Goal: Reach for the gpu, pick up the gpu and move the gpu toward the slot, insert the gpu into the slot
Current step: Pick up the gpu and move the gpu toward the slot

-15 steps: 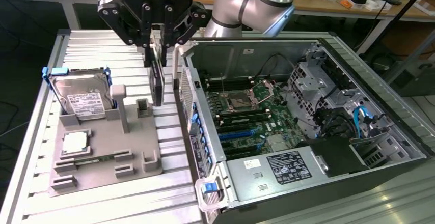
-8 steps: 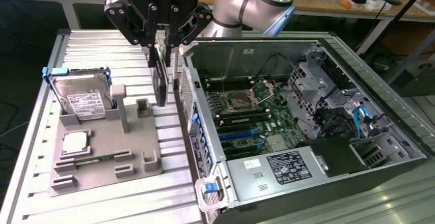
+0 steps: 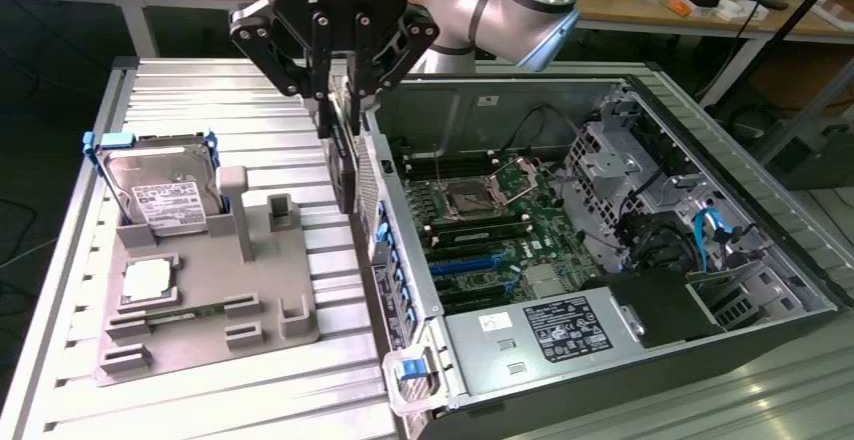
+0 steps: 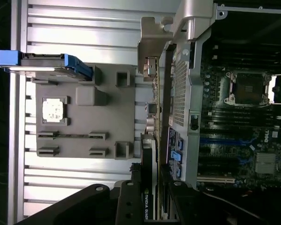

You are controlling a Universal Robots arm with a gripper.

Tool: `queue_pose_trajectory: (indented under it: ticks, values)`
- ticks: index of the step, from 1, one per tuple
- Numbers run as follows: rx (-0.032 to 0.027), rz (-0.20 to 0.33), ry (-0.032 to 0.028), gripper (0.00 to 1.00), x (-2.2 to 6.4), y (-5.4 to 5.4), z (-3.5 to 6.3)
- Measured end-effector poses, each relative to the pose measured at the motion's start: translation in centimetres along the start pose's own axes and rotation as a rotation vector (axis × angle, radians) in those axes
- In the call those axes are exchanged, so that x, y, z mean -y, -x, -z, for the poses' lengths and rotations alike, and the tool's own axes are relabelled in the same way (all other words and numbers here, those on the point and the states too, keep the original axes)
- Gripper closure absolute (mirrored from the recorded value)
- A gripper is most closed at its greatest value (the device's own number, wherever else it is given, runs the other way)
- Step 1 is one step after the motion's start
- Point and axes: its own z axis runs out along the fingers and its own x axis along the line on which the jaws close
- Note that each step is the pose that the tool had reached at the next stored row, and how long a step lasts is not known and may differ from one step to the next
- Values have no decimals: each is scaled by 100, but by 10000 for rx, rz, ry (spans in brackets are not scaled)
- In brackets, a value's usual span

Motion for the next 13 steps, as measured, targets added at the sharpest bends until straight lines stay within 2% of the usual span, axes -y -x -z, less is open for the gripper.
queue_pose_trajectory:
  ticks: [1, 2, 8, 13]
  values:
    - [46, 2, 0, 73, 1, 13, -2]
    - [65, 2, -1, 73, 2, 36, -2]
    - [66, 0, 2, 73, 10, 172, -4]
    - [74, 0, 1, 73, 21, 360, -10]
